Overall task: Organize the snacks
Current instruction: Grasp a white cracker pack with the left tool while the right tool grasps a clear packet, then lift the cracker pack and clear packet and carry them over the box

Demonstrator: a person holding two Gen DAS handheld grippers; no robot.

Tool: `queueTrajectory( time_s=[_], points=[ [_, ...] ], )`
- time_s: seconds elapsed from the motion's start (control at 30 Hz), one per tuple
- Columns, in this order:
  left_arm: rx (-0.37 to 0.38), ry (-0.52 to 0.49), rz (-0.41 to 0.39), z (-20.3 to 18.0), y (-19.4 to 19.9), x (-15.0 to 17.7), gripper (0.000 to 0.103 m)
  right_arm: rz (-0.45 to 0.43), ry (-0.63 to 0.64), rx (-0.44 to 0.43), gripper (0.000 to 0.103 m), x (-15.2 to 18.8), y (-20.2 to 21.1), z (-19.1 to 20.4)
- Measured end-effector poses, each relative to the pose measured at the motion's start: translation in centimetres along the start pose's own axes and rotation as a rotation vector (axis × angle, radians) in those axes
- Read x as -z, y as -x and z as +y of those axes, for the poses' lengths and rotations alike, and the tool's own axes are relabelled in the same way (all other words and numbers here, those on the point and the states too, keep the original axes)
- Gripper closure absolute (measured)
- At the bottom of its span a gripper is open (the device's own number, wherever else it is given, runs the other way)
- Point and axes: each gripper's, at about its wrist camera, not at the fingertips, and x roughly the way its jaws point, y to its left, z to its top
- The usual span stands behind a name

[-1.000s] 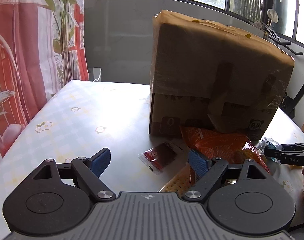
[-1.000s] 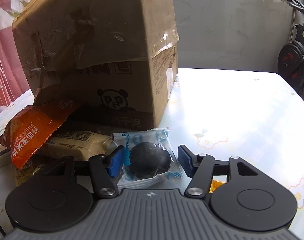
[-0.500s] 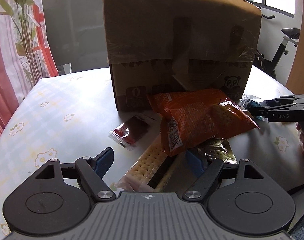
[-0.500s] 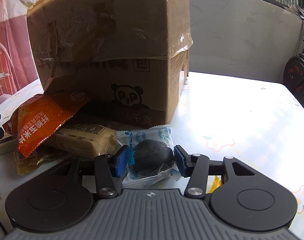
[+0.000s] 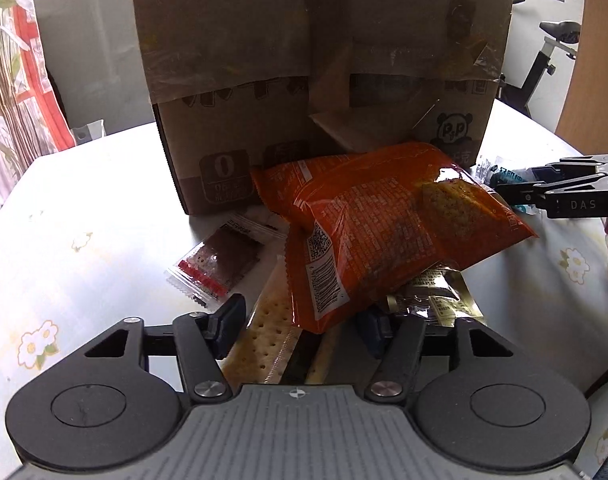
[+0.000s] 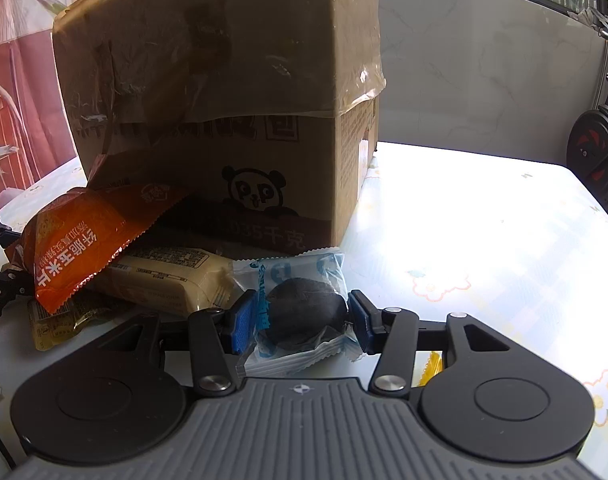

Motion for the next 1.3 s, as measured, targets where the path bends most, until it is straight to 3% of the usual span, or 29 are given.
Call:
queueTrajectory(
  time_s=[0.1, 0.33, 0.6, 0.9, 1.3],
  points=[
    [-0.007, 0.006, 0.003, -0.1, 0.6, 0.6, 0.051, 0.000, -0.003, -0.002, 0.051, 0.0, -0.1, -0.1],
    [-0.043, 0.145, 0.022, 2.4, 2.3, 2.0, 0.053, 0.000, -0.004, -0.001, 0.051, 0.0, 0.0, -0.1],
    [-0.084, 0.244, -0.054, 4.1, 4.3, 1.5, 0.053, 0.002, 0.001, 0.003, 0.051, 0.0, 0.0, 0.0],
    [-0.088, 0.245, -0.160, 3.9, 7.6, -0.4, 0.053, -0.003, -0.007, -0.003, 0.053, -0.4, 0.7, 0.0],
    [-0.050, 0.190, -0.356, 2.9, 11.6, -6.7, 0.053, -0.168, -0.061, -0.052, 0.053, -3.4, 7.8, -0.8]
  ],
)
